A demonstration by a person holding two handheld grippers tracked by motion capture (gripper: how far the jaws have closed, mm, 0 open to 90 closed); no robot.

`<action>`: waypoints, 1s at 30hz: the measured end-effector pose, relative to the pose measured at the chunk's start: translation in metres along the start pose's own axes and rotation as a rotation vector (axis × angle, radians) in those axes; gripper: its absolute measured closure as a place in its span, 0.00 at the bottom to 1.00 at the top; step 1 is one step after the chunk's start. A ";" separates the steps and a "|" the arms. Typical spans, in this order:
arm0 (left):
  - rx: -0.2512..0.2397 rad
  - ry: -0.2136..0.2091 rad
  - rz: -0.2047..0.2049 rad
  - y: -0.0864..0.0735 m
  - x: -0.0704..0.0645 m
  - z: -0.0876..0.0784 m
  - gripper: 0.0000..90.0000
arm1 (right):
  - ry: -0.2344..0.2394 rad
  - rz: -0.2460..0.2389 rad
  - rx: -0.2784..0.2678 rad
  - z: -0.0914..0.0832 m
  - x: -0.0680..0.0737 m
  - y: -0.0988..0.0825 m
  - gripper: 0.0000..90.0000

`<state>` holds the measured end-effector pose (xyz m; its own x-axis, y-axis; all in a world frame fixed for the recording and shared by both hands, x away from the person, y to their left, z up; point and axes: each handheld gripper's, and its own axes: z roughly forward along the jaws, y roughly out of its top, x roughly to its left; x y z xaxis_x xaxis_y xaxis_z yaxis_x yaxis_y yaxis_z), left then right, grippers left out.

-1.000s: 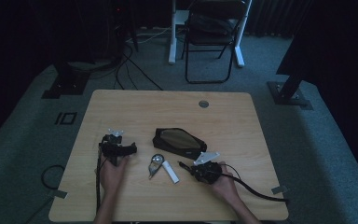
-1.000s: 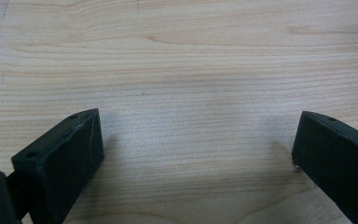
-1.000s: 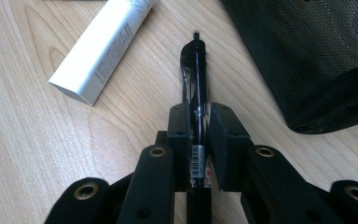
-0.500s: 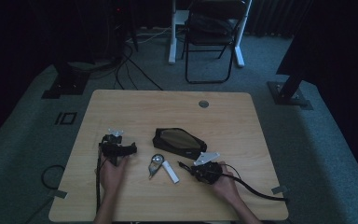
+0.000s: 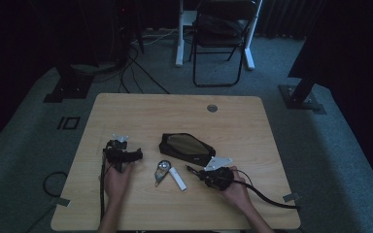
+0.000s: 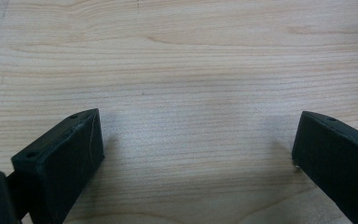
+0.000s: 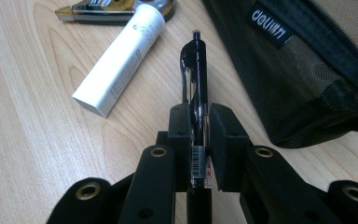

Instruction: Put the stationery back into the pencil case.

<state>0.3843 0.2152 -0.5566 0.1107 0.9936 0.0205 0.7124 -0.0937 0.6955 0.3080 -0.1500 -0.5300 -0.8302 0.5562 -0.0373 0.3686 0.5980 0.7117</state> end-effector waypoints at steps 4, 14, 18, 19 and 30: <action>0.000 0.000 0.000 0.000 0.000 0.000 0.02 | 0.000 -0.007 -0.009 -0.003 0.000 0.002 0.89; 0.000 0.000 -0.001 0.000 0.000 0.000 0.02 | 0.001 -0.016 -0.025 -0.008 -0.001 0.004 0.89; 0.000 0.000 0.000 0.000 0.000 0.000 0.02 | 0.001 -0.021 -0.029 -0.009 0.000 0.005 0.89; 0.000 0.000 0.000 0.000 0.000 0.000 0.02 | 0.001 -0.022 -0.031 -0.010 0.000 0.006 0.89; 0.000 0.000 0.000 0.000 0.000 0.000 0.02 | -0.003 -0.039 -0.048 -0.016 -0.001 0.011 0.89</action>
<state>0.3843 0.2152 -0.5566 0.1105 0.9937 0.0205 0.7124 -0.0935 0.6955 0.3062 -0.1536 -0.5109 -0.8423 0.5347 -0.0681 0.3150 0.5908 0.7428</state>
